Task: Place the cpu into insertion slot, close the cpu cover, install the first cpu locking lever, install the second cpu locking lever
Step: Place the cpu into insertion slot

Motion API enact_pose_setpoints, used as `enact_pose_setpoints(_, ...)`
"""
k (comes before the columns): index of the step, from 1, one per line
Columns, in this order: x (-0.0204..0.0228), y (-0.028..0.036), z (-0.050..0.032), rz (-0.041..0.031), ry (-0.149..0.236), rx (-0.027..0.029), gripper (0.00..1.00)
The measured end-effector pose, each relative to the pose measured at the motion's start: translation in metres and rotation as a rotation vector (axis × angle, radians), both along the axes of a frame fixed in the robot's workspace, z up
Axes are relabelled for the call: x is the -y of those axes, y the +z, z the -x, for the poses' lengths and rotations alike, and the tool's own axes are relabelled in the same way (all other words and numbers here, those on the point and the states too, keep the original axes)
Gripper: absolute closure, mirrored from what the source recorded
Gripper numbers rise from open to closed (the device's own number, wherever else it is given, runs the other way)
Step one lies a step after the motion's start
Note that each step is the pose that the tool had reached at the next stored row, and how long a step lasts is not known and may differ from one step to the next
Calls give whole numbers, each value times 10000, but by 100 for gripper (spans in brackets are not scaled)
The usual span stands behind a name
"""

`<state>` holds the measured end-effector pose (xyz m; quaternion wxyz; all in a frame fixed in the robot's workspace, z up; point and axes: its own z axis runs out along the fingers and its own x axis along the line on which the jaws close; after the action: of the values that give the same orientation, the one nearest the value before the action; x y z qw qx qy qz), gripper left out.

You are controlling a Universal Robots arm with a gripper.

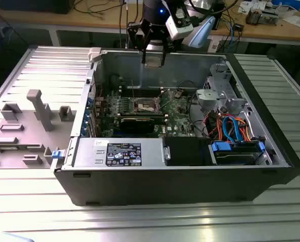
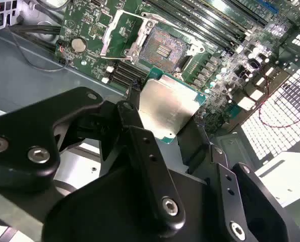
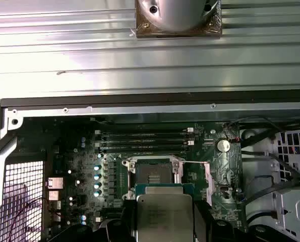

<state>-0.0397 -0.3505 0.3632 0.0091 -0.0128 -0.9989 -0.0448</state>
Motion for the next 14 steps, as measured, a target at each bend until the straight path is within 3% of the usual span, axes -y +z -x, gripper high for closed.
enact_pose_setpoints(14,7,-1,0,-1,-1,1,46)
